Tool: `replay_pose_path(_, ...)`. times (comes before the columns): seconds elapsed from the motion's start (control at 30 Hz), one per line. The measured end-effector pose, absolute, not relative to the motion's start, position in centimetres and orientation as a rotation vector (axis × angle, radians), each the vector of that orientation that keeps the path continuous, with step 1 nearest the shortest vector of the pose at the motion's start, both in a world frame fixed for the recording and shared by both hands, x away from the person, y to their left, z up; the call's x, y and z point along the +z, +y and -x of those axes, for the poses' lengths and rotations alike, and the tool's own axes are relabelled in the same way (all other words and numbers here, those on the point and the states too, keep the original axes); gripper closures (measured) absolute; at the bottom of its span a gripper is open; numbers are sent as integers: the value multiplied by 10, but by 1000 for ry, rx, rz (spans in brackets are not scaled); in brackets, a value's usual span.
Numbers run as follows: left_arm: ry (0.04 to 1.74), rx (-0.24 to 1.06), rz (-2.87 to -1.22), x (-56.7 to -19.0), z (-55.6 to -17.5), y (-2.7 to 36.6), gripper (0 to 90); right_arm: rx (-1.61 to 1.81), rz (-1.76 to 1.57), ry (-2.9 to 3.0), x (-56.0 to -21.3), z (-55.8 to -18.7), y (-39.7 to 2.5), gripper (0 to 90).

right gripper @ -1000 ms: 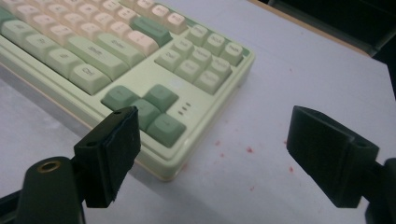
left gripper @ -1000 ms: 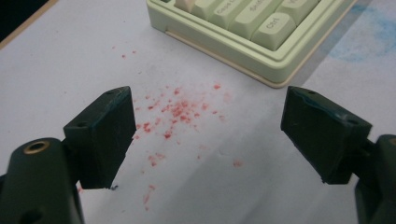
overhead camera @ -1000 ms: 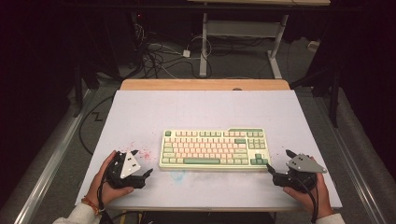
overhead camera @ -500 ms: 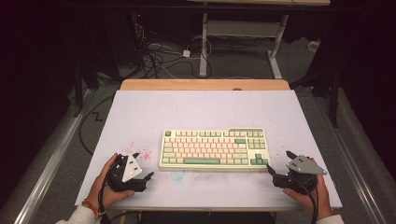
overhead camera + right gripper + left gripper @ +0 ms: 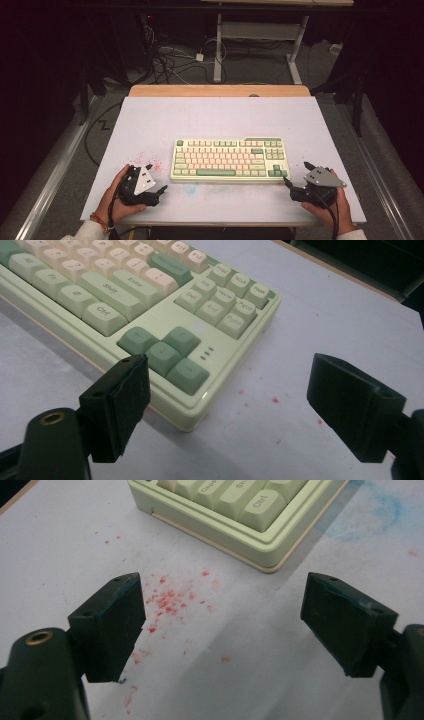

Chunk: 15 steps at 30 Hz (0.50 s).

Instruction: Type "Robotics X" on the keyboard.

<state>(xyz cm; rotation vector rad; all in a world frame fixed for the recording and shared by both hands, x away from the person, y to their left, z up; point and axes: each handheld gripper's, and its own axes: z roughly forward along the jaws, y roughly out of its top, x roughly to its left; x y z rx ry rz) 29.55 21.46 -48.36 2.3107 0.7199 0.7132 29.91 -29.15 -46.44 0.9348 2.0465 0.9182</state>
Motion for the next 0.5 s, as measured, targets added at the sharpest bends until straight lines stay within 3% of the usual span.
replay_pose_path(0.5, 724, 704, -2324, -485, -299, 214, 168, 909, -922, 2059, -466, -300, -290, 175)
